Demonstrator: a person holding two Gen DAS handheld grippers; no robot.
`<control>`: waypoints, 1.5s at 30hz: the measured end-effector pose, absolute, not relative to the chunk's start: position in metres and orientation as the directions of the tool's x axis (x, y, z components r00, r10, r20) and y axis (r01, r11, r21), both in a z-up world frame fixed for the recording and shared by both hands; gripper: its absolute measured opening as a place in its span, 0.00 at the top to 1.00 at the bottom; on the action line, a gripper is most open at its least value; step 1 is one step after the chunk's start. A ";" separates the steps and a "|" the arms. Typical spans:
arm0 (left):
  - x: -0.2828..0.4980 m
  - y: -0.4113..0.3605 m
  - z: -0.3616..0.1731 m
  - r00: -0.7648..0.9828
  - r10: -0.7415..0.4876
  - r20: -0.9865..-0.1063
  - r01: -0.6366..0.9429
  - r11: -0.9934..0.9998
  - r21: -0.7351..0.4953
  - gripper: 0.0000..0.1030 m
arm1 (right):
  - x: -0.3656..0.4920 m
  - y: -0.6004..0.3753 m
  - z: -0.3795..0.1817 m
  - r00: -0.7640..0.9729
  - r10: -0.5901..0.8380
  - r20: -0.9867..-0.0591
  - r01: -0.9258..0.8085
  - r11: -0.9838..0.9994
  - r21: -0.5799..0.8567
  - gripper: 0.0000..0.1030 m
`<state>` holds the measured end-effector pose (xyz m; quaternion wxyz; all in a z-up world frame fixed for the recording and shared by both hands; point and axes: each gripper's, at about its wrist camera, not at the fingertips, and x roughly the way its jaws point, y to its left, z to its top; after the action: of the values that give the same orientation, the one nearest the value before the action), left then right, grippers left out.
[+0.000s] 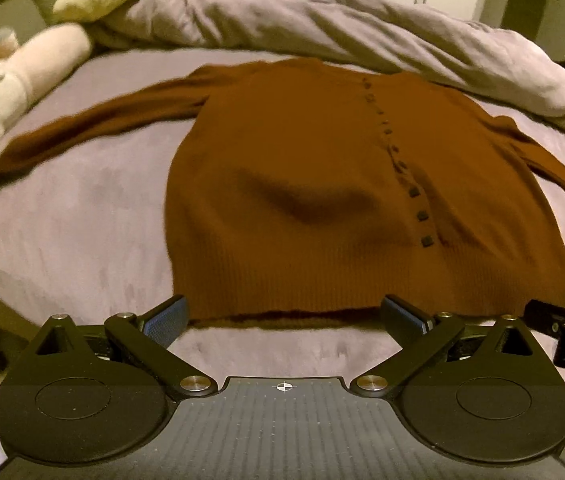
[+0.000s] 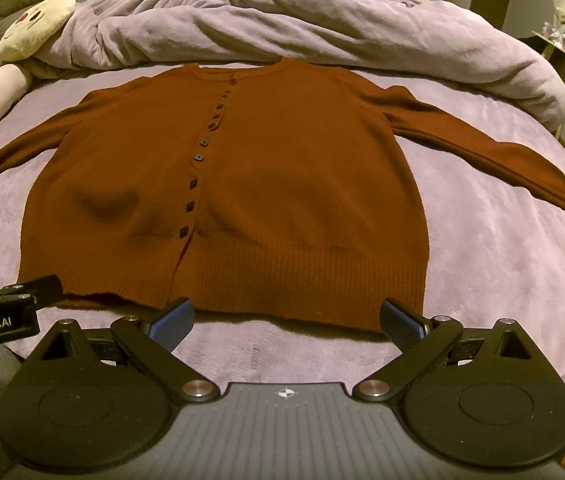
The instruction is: Fold small clothes
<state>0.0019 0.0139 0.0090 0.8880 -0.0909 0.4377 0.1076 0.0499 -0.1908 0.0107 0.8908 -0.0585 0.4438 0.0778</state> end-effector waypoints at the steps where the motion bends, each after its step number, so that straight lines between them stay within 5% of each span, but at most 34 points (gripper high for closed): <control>1: 0.001 0.015 0.007 0.591 0.108 -0.799 -0.277 0.958 -0.075 0.00 | 0.050 -0.191 0.011 0.594 0.087 -0.800 -0.190 0.981 -0.035 0.04; 45: -0.002 0.019 0.001 0.593 0.022 -0.805 -0.241 0.959 -0.152 0.00 | 0.052 -0.193 0.011 0.586 0.101 -0.804 -0.182 0.983 -0.009 0.04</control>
<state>-0.0020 0.0192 0.0006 0.8838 -0.1233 0.4451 0.0743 0.0521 -0.1933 0.0113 0.8893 -0.0451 0.4481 0.0797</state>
